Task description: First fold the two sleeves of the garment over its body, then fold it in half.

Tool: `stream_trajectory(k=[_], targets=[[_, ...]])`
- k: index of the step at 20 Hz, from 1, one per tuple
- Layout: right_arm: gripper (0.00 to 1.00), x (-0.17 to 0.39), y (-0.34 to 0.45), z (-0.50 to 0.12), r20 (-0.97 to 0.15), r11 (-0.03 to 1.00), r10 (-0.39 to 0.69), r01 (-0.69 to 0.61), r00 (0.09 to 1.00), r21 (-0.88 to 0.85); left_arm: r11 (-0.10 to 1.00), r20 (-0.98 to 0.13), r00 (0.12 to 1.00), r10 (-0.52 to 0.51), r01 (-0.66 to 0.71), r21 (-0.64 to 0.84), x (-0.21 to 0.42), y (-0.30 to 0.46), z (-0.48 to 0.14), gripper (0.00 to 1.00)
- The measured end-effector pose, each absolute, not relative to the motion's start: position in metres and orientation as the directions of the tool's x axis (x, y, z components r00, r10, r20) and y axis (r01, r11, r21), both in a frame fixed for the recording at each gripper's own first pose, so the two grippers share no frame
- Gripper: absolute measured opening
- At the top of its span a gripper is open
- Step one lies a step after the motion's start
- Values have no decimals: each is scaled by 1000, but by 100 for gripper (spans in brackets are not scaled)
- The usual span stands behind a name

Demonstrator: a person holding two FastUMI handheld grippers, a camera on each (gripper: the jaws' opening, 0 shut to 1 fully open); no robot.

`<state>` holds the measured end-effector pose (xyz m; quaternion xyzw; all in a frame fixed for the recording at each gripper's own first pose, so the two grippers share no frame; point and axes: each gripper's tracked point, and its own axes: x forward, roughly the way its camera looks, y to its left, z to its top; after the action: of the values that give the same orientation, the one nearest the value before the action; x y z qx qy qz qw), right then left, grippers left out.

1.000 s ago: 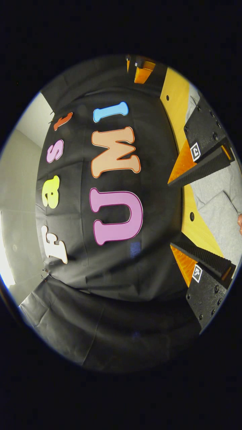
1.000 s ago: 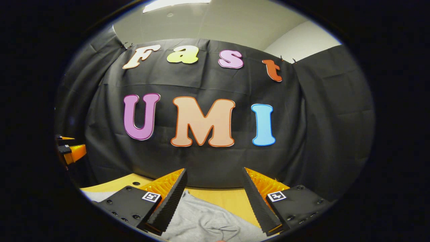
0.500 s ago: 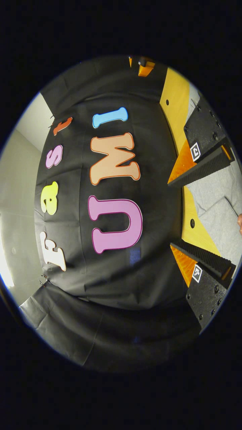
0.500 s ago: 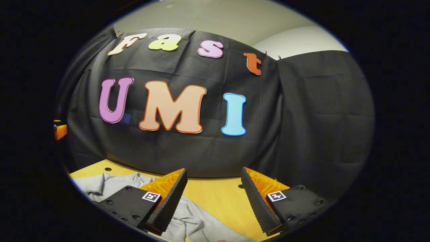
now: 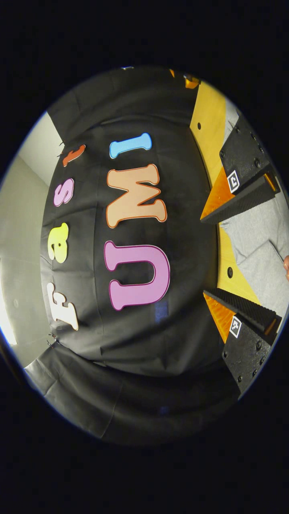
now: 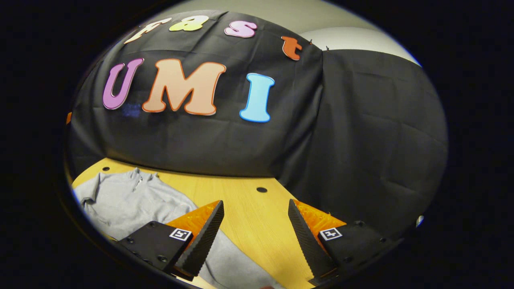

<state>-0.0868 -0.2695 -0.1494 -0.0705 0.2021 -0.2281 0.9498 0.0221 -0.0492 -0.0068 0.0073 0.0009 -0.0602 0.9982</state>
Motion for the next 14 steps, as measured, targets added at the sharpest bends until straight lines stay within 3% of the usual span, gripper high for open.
stream_trajectory(k=[14], targets=[[100,-201,-303,-262,-644,840,-501,503,578,-203,983,-17,983,-181,181,4,23,-80,-13,94]])
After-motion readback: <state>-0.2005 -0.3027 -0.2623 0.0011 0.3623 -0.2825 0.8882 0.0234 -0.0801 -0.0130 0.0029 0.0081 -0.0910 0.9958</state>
